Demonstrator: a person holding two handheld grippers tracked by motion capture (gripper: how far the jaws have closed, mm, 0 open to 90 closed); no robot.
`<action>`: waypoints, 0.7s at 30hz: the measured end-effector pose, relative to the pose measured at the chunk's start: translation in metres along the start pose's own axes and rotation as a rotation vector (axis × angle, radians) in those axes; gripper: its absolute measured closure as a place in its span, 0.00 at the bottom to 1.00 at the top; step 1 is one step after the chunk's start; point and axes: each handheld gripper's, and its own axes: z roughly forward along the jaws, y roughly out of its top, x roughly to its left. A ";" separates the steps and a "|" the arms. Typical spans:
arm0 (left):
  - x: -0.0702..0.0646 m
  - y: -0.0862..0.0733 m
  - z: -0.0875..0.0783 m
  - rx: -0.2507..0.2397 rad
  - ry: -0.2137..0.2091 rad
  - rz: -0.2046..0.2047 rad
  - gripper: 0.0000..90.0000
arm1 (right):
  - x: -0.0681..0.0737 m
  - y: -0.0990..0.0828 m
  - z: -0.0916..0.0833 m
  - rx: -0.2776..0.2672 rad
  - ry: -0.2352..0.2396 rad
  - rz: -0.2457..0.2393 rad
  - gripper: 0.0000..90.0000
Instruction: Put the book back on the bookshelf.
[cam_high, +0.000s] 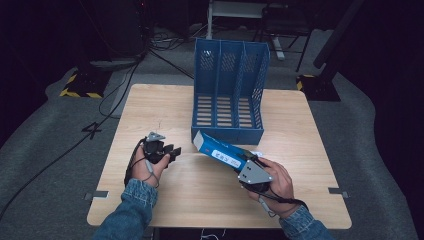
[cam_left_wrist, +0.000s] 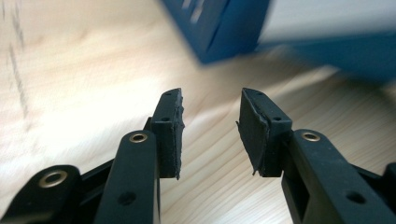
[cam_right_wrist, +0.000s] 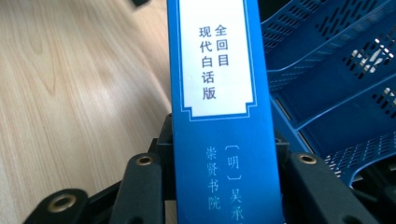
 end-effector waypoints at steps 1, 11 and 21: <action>0.001 -0.001 0.002 0.013 0.014 0.010 0.67 | -0.002 0.000 -0.002 -0.004 -0.003 0.010 0.69; 0.004 -0.009 0.027 0.090 0.075 0.125 0.51 | -0.015 0.005 -0.017 -0.036 -0.022 0.098 0.69; 0.011 -0.013 0.035 0.015 0.087 0.190 0.40 | -0.025 0.010 -0.026 -0.053 -0.047 0.163 0.69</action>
